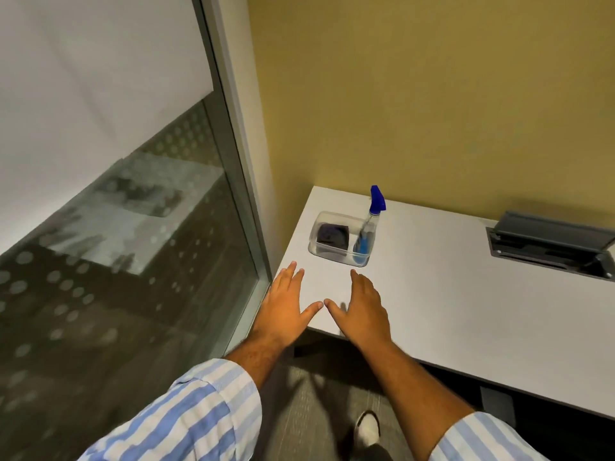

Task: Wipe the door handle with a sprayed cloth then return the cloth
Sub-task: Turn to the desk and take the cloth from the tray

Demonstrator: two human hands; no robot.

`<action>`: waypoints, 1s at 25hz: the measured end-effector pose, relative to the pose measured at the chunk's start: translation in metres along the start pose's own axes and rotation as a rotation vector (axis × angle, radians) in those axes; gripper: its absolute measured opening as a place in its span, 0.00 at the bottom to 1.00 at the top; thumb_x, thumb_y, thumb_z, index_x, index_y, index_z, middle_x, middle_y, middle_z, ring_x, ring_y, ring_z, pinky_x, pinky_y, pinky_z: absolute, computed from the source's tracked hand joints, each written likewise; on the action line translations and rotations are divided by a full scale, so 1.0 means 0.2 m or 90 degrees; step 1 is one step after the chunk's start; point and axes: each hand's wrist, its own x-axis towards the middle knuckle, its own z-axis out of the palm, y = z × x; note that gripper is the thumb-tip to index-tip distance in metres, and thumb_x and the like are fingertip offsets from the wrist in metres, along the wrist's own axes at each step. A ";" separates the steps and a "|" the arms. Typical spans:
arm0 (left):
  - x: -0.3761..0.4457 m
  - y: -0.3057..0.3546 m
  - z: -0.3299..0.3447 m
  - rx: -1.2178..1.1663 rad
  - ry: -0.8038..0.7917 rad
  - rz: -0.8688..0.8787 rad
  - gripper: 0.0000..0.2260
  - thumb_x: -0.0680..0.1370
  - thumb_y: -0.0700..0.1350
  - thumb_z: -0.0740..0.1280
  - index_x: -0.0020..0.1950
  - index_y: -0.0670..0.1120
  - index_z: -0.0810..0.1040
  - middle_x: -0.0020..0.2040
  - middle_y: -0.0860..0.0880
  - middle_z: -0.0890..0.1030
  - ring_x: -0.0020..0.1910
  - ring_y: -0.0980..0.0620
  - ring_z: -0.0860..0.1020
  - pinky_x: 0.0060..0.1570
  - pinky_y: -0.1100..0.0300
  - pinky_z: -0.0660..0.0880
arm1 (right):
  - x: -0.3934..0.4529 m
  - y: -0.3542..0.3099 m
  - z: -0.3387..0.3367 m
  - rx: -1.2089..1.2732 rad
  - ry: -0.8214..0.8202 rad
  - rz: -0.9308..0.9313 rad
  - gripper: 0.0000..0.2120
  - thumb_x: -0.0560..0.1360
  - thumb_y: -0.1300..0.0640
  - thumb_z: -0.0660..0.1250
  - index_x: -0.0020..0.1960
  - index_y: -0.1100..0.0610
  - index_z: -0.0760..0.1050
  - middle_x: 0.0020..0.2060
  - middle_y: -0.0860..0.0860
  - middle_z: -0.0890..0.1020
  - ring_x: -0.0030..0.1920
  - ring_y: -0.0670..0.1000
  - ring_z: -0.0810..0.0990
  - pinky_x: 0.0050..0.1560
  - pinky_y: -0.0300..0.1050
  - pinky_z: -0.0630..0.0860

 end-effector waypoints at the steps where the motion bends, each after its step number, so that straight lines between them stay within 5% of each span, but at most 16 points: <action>1: 0.08 0.01 0.02 -0.023 -0.004 -0.009 0.42 0.81 0.71 0.63 0.89 0.55 0.51 0.90 0.54 0.47 0.89 0.47 0.50 0.85 0.41 0.60 | 0.08 -0.01 -0.01 0.006 -0.004 0.004 0.47 0.76 0.27 0.64 0.86 0.45 0.51 0.87 0.50 0.57 0.85 0.58 0.61 0.81 0.62 0.67; 7: 0.59 0.18 0.08 -0.201 0.012 -0.109 0.30 0.83 0.57 0.72 0.81 0.47 0.71 0.81 0.47 0.73 0.78 0.46 0.73 0.75 0.55 0.69 | 0.63 -0.02 -0.06 0.302 -0.075 0.071 0.38 0.79 0.44 0.73 0.83 0.50 0.61 0.82 0.54 0.68 0.79 0.60 0.72 0.76 0.59 0.74; 10: 0.83 0.23 0.06 -0.204 -0.002 -0.155 0.23 0.83 0.53 0.72 0.76 0.47 0.77 0.74 0.48 0.80 0.72 0.46 0.79 0.73 0.51 0.75 | 0.86 0.00 -0.09 0.340 -0.104 0.065 0.32 0.80 0.46 0.74 0.80 0.50 0.66 0.76 0.53 0.76 0.74 0.59 0.78 0.72 0.57 0.79; 19: 1.35 0.30 0.10 -0.199 -0.107 -0.226 0.14 0.83 0.47 0.74 0.68 0.46 0.80 0.63 0.46 0.83 0.60 0.45 0.82 0.65 0.51 0.82 | 1.22 0.05 0.00 0.181 -0.188 0.004 0.29 0.80 0.50 0.74 0.77 0.53 0.67 0.66 0.55 0.81 0.63 0.55 0.83 0.66 0.51 0.83; 22: 1.48 0.31 0.15 -0.172 -0.155 -0.209 0.12 0.84 0.45 0.72 0.66 0.44 0.81 0.62 0.44 0.84 0.58 0.45 0.82 0.65 0.52 0.80 | 1.30 0.06 0.02 0.305 -0.248 0.110 0.22 0.80 0.56 0.73 0.71 0.53 0.70 0.60 0.54 0.83 0.53 0.56 0.87 0.52 0.53 0.89; 25: 1.57 0.27 0.16 -0.172 -0.211 -0.206 0.13 0.87 0.44 0.68 0.70 0.41 0.79 0.67 0.39 0.82 0.61 0.44 0.81 0.67 0.55 0.77 | 1.34 0.03 -0.01 0.409 -0.314 0.256 0.21 0.80 0.61 0.71 0.72 0.52 0.73 0.60 0.55 0.81 0.53 0.58 0.87 0.40 0.49 0.89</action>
